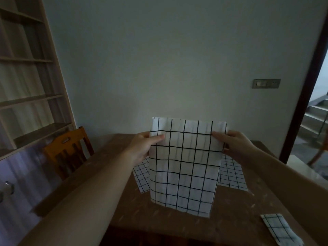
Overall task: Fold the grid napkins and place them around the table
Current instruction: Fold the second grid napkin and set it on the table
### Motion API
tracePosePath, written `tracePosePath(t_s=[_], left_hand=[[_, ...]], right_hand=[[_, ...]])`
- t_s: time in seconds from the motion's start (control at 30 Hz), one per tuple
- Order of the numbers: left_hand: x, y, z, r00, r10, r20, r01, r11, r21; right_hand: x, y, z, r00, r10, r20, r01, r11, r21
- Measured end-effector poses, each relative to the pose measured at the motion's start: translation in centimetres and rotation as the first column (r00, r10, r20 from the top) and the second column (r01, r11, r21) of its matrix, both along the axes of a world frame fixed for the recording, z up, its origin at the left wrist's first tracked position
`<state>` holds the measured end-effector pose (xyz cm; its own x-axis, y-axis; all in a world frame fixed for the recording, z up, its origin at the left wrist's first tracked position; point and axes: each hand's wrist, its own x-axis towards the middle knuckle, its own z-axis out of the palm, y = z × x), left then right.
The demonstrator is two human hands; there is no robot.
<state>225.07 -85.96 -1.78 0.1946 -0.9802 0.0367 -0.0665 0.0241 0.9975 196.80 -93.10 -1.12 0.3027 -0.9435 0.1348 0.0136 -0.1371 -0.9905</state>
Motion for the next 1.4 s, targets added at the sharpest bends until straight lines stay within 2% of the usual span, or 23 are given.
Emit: tracePosePath(t_s=[0.2,0.4,0.53,0.63,0.9,1.0,1.1,1.23,1.3,1.4], left_hand=[[-0.3,-0.2,-0.3,0.993,0.014,-0.114,-0.017,0.999,-0.028],[-0.7,-0.1,-0.3,0.987,-0.037,-0.153,0.034,0.999,-0.021],[-0.9,-0.2,-0.4,0.985,-0.036,-0.170,0.035,0.999,-0.009],[-0.9,-0.4,-0.5,0.981,-0.047,-0.186,0.047,0.999,-0.004],[-1.5,-0.2,0.0,0.978,-0.074,-0.196,0.065,0.996,-0.054],[-1.8,-0.2,0.4,0.977,-0.045,-0.210,0.033,0.998,-0.061],[-2.5,-0.4,0.9,0.992,0.054,-0.115,-0.064,0.994,-0.085],[-2.8,-2.0,1.3,0.941,0.222,-0.257,-0.255,0.962,-0.101],[-3.5,-2.0,1.7,0.918,0.239,-0.315,-0.283,0.954,-0.100],[-4.1,-1.9,1.6,0.936,0.298,-0.186,-0.331,0.925,-0.186]], right_hand=[[0.1,-0.2,0.7,1.000,0.000,0.014,0.000,1.000,0.023],[-0.5,-0.3,0.9,1.000,-0.007,-0.008,0.007,1.000,-0.005],[-0.8,-0.3,1.3,0.999,-0.009,0.048,0.010,1.000,-0.007],[-1.1,-0.2,1.5,0.999,-0.023,0.032,0.024,1.000,-0.016],[-0.9,-0.3,2.2,0.992,-0.127,0.021,0.128,0.989,-0.074],[-0.6,-0.6,2.5,0.974,-0.228,0.010,0.227,0.962,-0.149],[-0.4,-0.7,2.7,0.950,-0.310,-0.038,0.286,0.913,-0.292],[-0.1,0.1,2.9,0.893,-0.430,-0.132,0.292,0.778,-0.556],[0.0,0.6,2.8,0.880,-0.453,-0.141,0.278,0.734,-0.620],[0.0,0.9,2.9,0.875,-0.456,-0.163,0.265,0.733,-0.627]])
